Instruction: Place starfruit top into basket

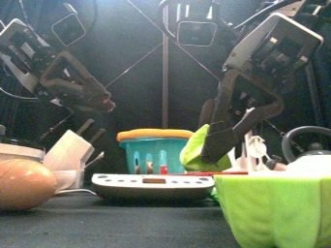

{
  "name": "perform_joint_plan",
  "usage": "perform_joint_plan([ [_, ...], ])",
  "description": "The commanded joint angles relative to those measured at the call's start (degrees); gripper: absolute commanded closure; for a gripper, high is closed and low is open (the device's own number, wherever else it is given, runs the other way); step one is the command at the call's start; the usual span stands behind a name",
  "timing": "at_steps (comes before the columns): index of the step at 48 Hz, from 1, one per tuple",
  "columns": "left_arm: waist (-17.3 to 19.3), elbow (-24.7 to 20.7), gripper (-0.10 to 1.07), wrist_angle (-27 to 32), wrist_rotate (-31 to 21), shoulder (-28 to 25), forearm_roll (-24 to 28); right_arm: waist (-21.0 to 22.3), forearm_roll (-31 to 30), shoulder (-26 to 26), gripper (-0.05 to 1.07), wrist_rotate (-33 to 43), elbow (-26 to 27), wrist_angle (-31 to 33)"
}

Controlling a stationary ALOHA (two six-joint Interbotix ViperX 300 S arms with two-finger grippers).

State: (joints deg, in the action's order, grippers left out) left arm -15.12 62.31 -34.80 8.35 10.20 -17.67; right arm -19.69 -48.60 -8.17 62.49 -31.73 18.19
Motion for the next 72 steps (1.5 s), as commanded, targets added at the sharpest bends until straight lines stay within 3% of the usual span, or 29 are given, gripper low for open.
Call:
perform_joint_plan([
  [1,0.09,-1.32,0.26,-0.62,-0.09,0.09,-0.09,0.35,-0.18,2.55,0.47,0.00,1.32,-0.09],
  [12,0.09,-1.76,0.26,-0.62,0.00,0.09,0.00,4.39,-3.96,8.61,0.47,0.00,2.90,2.55],
  [22,0.09,-2.55,0.26,-0.62,-0.09,0.09,0.00,13.27,-6.50,13.71,0.47,0.00,5.19,3.34],
  [34,0.09,-2.29,0.26,-0.53,0.00,0.09,-0.62,25.75,-6.77,10.55,0.47,0.79,8.35,3.43],
  [40,0.18,-1.93,0.26,-0.18,0.18,0.00,-0.62,29.36,-6.68,7.29,0.47,0.26,9.67,3.43],
  [51,0.53,-1.93,0.26,-0.09,0.26,0.09,-0.53,32.17,-5.45,2.99,0.40,0.18,11.51,6.33],
  [64,0.62,-2.20,0.26,-0.18,0.35,0.00,-0.35,32.61,-3.69,3.16,0.16,0.09,11.07,8.44],
  [72,0.62,-2.20,0.26,-0.09,0.26,0.09,-0.35,32.61,-3.43,3.25,0.13,0.09,10.81,8.70],
])
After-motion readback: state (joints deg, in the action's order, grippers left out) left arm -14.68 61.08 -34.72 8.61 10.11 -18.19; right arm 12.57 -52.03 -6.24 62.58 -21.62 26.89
